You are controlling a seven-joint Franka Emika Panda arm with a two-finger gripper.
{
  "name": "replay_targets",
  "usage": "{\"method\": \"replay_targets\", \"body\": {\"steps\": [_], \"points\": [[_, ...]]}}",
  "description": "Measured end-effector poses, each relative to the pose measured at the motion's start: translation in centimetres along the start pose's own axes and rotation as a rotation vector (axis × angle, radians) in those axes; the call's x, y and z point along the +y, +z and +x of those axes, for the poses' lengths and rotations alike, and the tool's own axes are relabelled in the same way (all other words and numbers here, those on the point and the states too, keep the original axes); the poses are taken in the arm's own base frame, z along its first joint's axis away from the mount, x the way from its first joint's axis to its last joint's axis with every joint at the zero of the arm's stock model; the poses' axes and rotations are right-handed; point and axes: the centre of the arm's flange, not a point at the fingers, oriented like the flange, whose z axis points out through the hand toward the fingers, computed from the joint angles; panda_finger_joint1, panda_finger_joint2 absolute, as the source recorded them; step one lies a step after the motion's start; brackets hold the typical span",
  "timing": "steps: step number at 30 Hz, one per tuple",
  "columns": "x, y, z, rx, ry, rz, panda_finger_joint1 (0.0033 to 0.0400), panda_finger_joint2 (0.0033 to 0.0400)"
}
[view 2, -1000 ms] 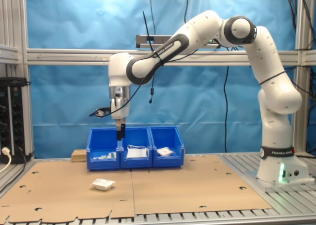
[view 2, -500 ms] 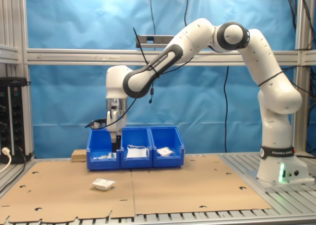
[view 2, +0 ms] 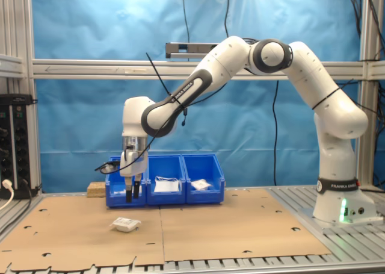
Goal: Pick and place sorting task of medical equipment.
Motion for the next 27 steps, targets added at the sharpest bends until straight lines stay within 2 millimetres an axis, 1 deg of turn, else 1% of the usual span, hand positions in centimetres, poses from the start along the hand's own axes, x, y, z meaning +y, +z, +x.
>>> {"method": "replay_targets", "body": {"steps": [7, 14, 20, 27], "points": [[-0.3, 2.5, -0.2, -0.02, 0.008, 0.001, 0.04, 0.04], [-0.8, 3.9, -1.2, -0.04, -0.001, 0.003, 0.04, 0.04], [-1.4, 4.1, -1.6, -0.042, -0.008, 0.012, 0.04, 0.04], [-1.8, 3.9, -1.4, -0.034, -0.009, 0.026, 0.04, 0.04]]}}
